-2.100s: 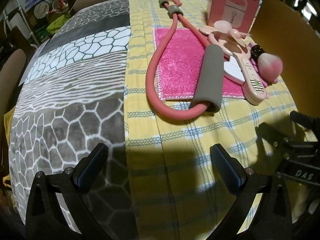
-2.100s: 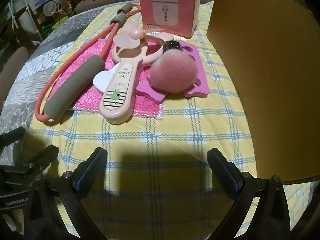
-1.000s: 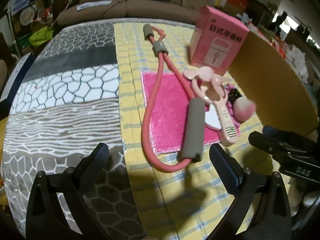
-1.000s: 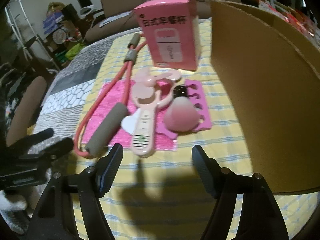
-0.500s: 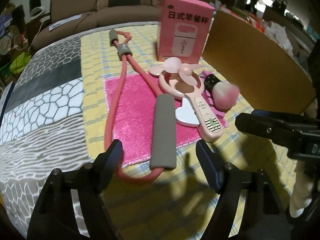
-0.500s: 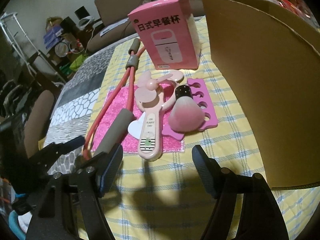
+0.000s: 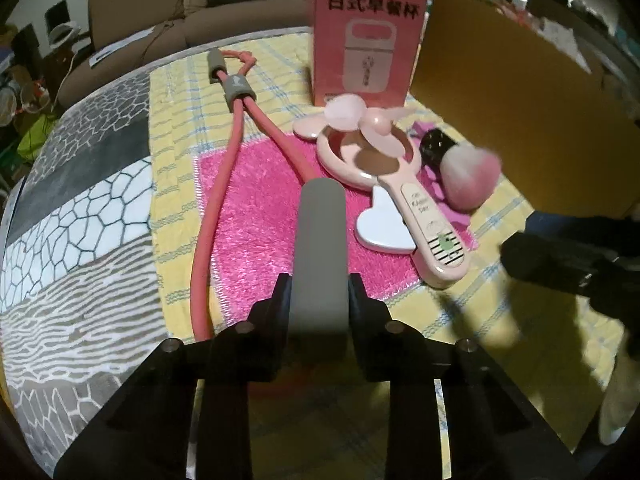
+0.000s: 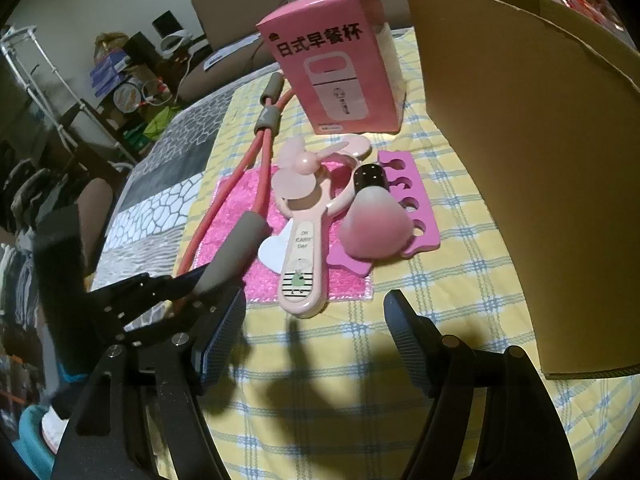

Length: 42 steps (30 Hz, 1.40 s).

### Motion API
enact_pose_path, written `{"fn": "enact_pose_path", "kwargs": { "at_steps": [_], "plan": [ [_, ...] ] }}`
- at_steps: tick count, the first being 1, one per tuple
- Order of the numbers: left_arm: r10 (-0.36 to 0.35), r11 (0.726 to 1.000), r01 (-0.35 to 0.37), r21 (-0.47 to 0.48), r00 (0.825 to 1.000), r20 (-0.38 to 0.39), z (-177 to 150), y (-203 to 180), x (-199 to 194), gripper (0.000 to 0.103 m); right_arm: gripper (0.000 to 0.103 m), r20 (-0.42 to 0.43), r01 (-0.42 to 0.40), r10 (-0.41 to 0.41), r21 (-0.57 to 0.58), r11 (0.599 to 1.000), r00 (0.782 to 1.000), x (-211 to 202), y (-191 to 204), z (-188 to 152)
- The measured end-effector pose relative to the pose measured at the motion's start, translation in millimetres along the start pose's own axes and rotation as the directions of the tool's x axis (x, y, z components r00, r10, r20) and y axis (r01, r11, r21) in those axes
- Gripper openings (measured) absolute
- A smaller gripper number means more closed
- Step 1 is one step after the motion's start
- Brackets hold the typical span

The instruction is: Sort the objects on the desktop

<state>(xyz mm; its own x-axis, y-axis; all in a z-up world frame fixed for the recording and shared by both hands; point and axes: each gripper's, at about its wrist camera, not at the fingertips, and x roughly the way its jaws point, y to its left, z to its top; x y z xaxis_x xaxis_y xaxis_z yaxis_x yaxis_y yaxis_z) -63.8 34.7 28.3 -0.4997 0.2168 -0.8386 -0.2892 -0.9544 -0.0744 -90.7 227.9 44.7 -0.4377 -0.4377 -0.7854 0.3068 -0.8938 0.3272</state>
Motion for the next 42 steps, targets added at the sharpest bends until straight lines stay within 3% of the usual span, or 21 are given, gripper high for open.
{"fn": "enact_pose_path", "kwargs": {
  "at_steps": [6, 13, 21, 30, 36, 40, 42],
  "plan": [
    [-0.076, 0.99, 0.085, -0.109, 0.993, 0.091, 7.9, 24.0, -49.2, 0.025, 0.074, -0.001, -0.01, 0.01, -0.017, 1.0, 1.0, 0.7, 4.0, -1.0],
    [-0.11, 0.974, 0.142, -0.175, 0.977, 0.182, 1.1, 69.8, -120.0, 0.025, 0.074, -0.001, -0.021, 0.021, -0.01, 1.0, 1.0, 0.2, 6.3, 0.1],
    [-0.145, 0.964, 0.171, -0.202, 0.98, 0.138, -49.9, 101.6, -155.6, 0.025, 0.074, -0.025, -0.05, 0.048, -0.072, 0.996, 0.999, 0.1, 39.3, 17.9],
    [-0.276, 0.954, 0.282, -0.107, 0.959, 0.061, -103.1, 69.3, -181.3, 0.025, 0.074, -0.048, -0.055, 0.049, -0.143, 0.988, 0.998, 20.8, 95.5, 72.5],
    [-0.314, 0.948, 0.313, -0.051, 0.95, 0.004, -134.4, 48.2, -197.2, 0.025, 0.07, -0.122, -0.039, 0.018, -0.167, 0.985, 0.992, 66.6, 122.8, 106.1],
    [-0.322, 0.945, 0.321, -0.058, 0.947, -0.016, -151.3, 43.8, -201.9, 0.025, 0.05, -0.207, -0.034, -0.01, -0.207, 0.978, 0.978, 110.0, 139.6, 111.8],
    [-0.332, 0.941, 0.329, -0.074, 0.943, -0.018, -158.1, 43.6, -203.2, 0.025, 0.048, -0.239, -0.025, -0.029, -0.219, 0.975, 0.97, 127.1, 146.2, 111.6]
  ]
}}
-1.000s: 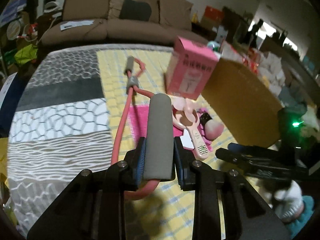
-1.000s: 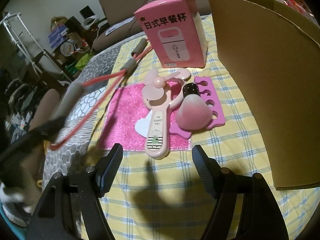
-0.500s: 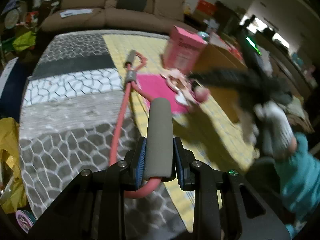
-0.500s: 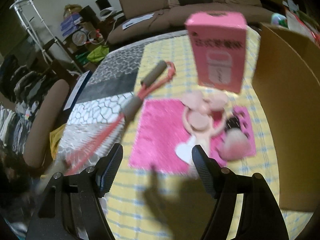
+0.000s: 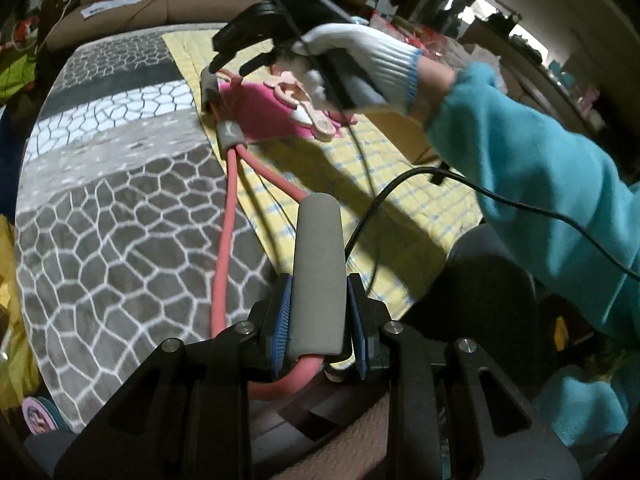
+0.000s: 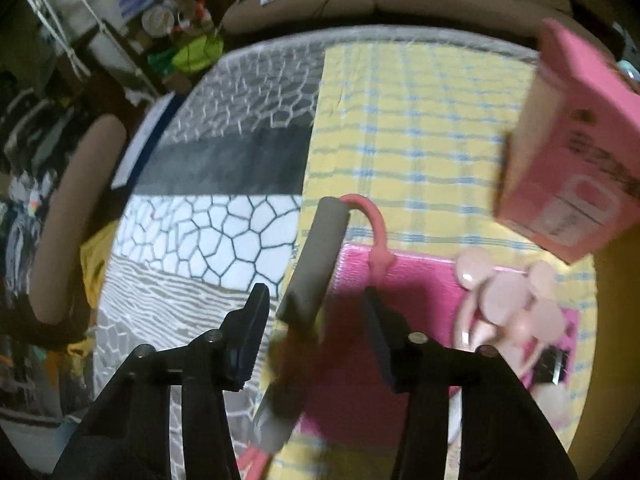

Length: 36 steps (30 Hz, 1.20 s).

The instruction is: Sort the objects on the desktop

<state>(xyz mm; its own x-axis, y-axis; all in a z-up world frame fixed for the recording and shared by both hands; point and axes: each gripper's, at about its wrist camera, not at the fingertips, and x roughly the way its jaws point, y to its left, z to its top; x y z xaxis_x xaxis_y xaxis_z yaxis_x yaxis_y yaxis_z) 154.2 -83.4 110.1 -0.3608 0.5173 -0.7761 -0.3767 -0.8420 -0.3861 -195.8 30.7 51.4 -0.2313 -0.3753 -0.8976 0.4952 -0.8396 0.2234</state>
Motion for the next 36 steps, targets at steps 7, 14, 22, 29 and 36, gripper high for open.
{"fn": "enact_pose_path", "kwargs": {
  "at_steps": [7, 14, 22, 29, 36],
  "plan": [
    [-0.008, 1.0, 0.008, -0.021, 1.0, 0.002, -6.8, 1.7, 0.1, 0.025, 0.048, -0.053, 0.014, -0.013, 0.02, 1.0, 0.999, 33.5, 3.5, 6.9],
    [-0.009, 1.0, 0.01, -0.021, 1.0, 0.009, -6.0, -0.1, -0.5, 0.025, 0.047, -0.095, 0.084, -0.088, -0.05, 0.995, 0.992, 56.1, 13.7, 5.2],
    [-0.013, 0.996, 0.016, -0.086, 0.999, 0.042, -11.4, 8.9, -9.6, 0.025, 0.034, -0.064, 0.148, -0.167, -0.227, 0.963, 0.984, 54.5, 44.9, 1.9],
    [-0.01, 0.996, 0.016, -0.086, 0.997, 0.072, -6.3, 8.5, -27.3, 0.025, 0.032, 0.044, -0.003, 0.012, -0.184, 0.983, 0.999, 1.7, 47.4, -3.0],
    [-0.038, 0.994, 0.054, -0.091, 0.986, 0.163, 18.9, -1.6, -49.6, 0.025, 0.03, 0.213, -0.168, 0.196, -0.144, 0.975, 0.957, -79.3, 38.5, -15.5]
  ]
}}
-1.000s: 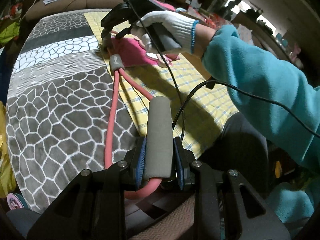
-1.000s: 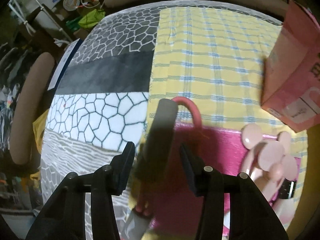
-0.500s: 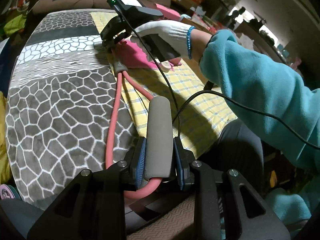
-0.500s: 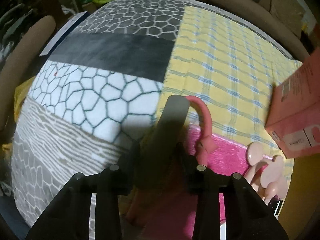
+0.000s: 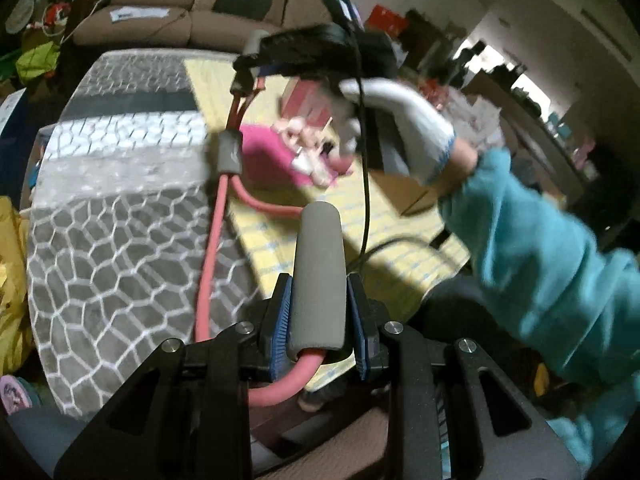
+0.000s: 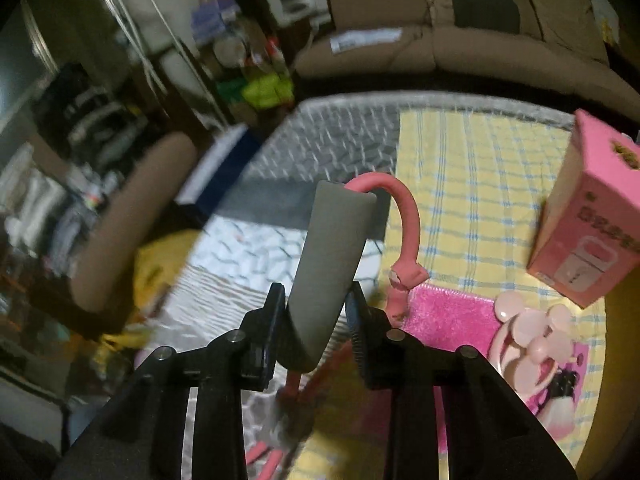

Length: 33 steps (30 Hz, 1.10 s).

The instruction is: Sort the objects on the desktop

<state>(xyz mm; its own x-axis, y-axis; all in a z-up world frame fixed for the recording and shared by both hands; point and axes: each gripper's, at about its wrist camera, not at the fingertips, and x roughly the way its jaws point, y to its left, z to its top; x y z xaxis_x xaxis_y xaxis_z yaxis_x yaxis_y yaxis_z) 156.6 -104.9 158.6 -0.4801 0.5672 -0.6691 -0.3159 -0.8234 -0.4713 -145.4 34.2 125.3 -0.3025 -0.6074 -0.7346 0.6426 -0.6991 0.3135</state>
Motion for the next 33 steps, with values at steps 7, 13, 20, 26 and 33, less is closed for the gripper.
{"fn": "enact_pose_path", "kwargs": {
  "at_steps": [7, 13, 20, 26, 33],
  "plan": [
    [-0.077, 0.993, 0.07, 0.097, 0.995, 0.071, 47.9, -44.2, -22.2, 0.025, 0.028, 0.163, -0.026, 0.023, 0.021, 0.999, 0.986, -106.5, -4.8, 7.6],
    [-0.159, 0.974, 0.146, 0.172, 0.985, 0.064, 94.7, -91.9, -10.5, 0.025, 0.028, 0.269, 0.023, -0.031, 0.033, 0.999, 0.963, -200.1, -20.7, 11.2],
    [-0.251, 0.933, 0.247, 0.261, 0.968, -0.019, 150.1, -178.8, 51.8, 0.025, 0.027, 0.323, 0.169, -0.172, 0.037, 0.985, 0.931, -291.7, -51.4, 6.7],
    [-0.309, 0.907, 0.316, 0.277, 0.948, -0.07, 196.4, -244.9, 126.4, 0.025, 0.026, 0.31, 0.308, -0.305, 0.04, 0.95, 0.9, -342.0, -91.2, 4.4],
    [-0.291, 0.92, 0.318, 0.228, 0.946, -0.144, 226.4, -275.1, 231.4, 0.025, 0.026, 0.272, 0.384, -0.383, 0.05, 0.922, 0.883, -345.9, -149.4, -0.6]
  ]
}}
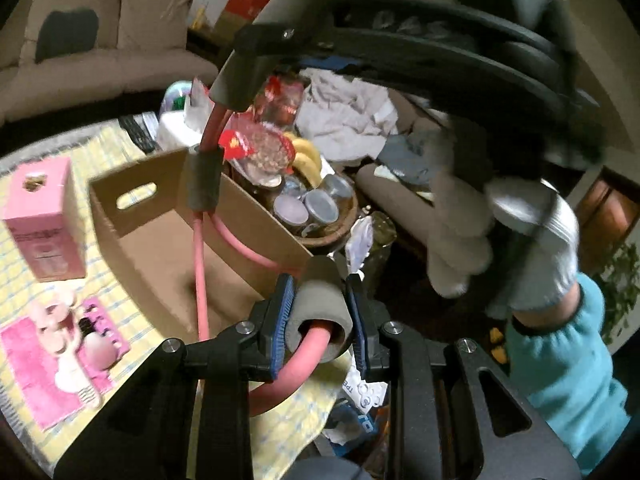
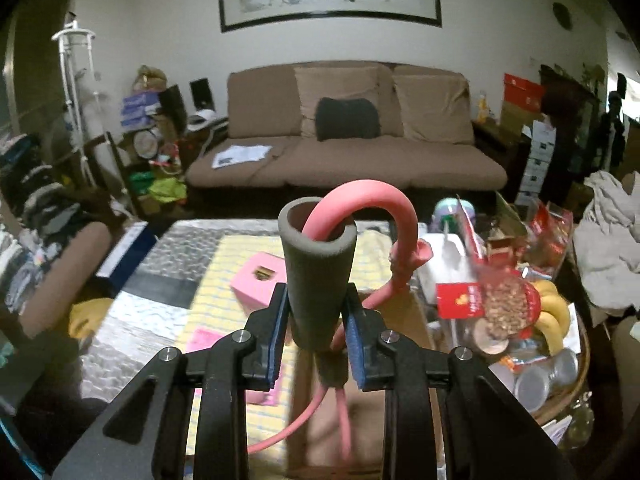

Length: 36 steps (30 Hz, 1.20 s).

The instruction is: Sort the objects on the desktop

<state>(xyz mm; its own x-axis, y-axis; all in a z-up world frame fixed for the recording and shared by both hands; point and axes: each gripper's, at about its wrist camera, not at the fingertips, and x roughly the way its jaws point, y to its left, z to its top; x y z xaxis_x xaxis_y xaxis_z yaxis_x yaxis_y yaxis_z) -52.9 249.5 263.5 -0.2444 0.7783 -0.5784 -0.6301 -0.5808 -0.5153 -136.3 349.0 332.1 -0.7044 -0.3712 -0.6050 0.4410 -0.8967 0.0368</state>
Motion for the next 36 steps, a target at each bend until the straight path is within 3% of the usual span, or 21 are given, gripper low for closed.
{"fn": "enact_pose_path", "kwargs": {
  "at_steps": [9, 15, 19, 21, 24, 27, 30, 32, 36],
  "plan": [
    [0.003, 0.994, -0.014, -0.11, 0.995, -0.101, 9.2, 45.9, 98.9, 0.025, 0.026, -0.097, 0.014, -0.011, 0.028, 0.999, 0.995, 69.6, -48.1, -37.0],
    [0.003, 0.986, -0.025, -0.166, 0.991, -0.131, -1.2, 67.8, 137.2, 0.025, 0.026, -0.221, 0.028, -0.018, 0.041, 0.999, 0.975, 117.7, -72.9, -62.2],
    [-0.001, 0.965, -0.039, -0.26, 0.988, -0.151, -15.6, 91.9, 154.0, 0.025, 0.026, -0.289, 0.003, 0.023, 0.089, 0.996, 0.957, 144.9, -89.2, -76.8],
    [0.004, 0.966, -0.04, -0.255, 0.99, -0.142, -20.4, 93.8, 151.4, 0.025, 0.026, -0.328, -0.009, 0.044, 0.108, 0.994, 0.944, 159.1, -93.2, -81.0],
    [-0.024, 0.966, -0.006, -0.257, 0.994, -0.11, -26.2, 91.2, 137.0, 0.042, 0.026, -0.363, -0.021, 0.072, 0.144, 0.989, 0.929, 177.3, -98.6, -82.0],
    [0.009, 0.97, -0.028, -0.242, 0.997, -0.081, -31.8, 93.5, 118.3, 0.044, 0.029, -0.387, -0.036, 0.126, 0.231, 0.972, 0.914, 191.4, -107.5, -80.9],
    [0.019, 0.972, -0.031, -0.231, 0.998, -0.056, -34.4, 94.1, 101.7, 0.05, 0.031, -0.385, -0.023, 0.136, 0.284, 0.959, 0.913, 191.1, -114.8, -78.5],
    [0.022, 0.974, -0.03, -0.224, 0.999, -0.038, -33.5, 91.8, 90.6, 0.052, 0.05, -0.393, -0.014, 0.142, 0.31, 0.95, 0.909, 187.0, -119.4, -78.1],
    [0.022, 0.976, -0.024, -0.218, 1.0, -0.012, -29.0, 91.3, 66.1, 0.054, 0.05, -0.376, 0.015, 0.099, 0.288, 0.957, 0.921, 165.7, -122.3, -73.9]
  ]
}}
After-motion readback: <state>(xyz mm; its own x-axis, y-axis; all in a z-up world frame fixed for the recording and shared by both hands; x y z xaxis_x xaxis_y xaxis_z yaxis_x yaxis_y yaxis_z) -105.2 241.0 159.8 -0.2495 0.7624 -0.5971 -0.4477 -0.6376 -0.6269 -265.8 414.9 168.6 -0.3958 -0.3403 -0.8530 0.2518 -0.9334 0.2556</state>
